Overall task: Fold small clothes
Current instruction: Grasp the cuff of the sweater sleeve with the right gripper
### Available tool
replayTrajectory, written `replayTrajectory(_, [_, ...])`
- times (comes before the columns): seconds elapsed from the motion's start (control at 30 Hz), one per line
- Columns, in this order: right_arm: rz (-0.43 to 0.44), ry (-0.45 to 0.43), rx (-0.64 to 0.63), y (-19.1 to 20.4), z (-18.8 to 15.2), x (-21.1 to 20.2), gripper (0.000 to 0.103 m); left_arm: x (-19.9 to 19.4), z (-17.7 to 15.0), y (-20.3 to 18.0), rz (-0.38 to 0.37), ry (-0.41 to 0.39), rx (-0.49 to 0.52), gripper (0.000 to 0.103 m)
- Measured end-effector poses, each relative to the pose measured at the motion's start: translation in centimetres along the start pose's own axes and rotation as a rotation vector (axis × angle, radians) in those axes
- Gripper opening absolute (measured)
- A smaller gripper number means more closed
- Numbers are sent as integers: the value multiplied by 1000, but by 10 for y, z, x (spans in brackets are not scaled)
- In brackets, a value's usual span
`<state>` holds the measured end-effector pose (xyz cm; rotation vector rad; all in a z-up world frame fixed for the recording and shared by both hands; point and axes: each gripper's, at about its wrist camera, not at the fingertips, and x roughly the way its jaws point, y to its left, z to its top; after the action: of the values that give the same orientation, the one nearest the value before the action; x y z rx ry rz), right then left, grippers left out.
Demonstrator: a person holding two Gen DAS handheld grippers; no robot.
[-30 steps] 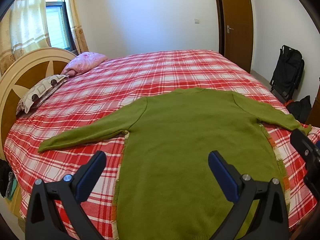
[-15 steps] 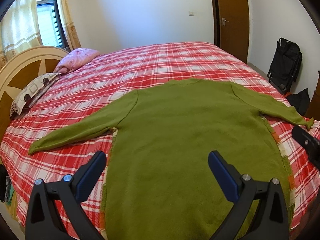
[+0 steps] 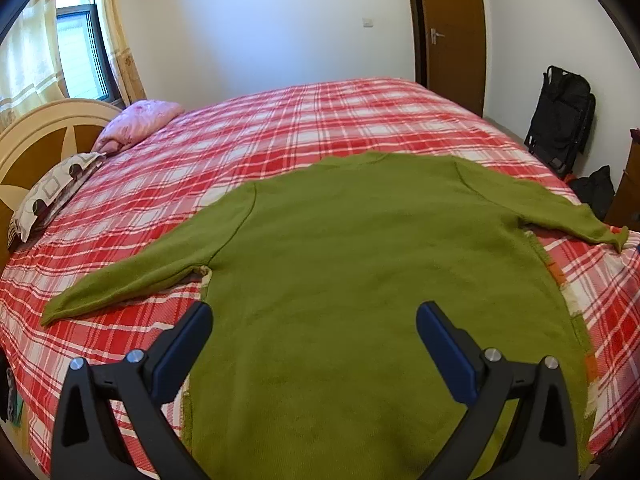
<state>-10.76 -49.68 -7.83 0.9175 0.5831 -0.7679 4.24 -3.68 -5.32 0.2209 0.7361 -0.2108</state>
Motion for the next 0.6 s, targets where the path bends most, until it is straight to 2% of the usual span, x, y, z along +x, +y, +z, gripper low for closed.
replayTrajectory(0.13, [-97, 32, -29, -9, 28, 32, 58, 12, 1, 0, 5, 29, -23, 103])
replayTrajectory(0.27, [-138, 101, -54, -7, 28, 61, 57, 18, 2, -2, 6, 46, -37, 103])
replayTrajectory(0.33, [-198, 105, -63, -7, 25, 71, 44, 21, 2, -5, 17, 53, -25, 103])
replayTrajectory(0.4, [-240, 90, -99, -2, 22, 74, 38, 23, 2, -5, 29, 56, -17, 103])
replayTrajectory(0.43, [-251, 93, -113, -3, 23, 78, 30, 24, 2, -4, 31, 59, -18, 103])
replayTrajectory(0.47, [-270, 91, -133, -2, 23, 80, 27, 25, 2, -4, 33, 63, -19, 103])
replayTrajectory(0.53, [-284, 90, -160, -3, 22, 80, 15, 27, 1, -2, 33, 72, -24, 103])
replayTrajectory(0.6, [-234, 87, -139, -9, 24, 75, 9, 29, 2, 0, 32, 79, -31, 103])
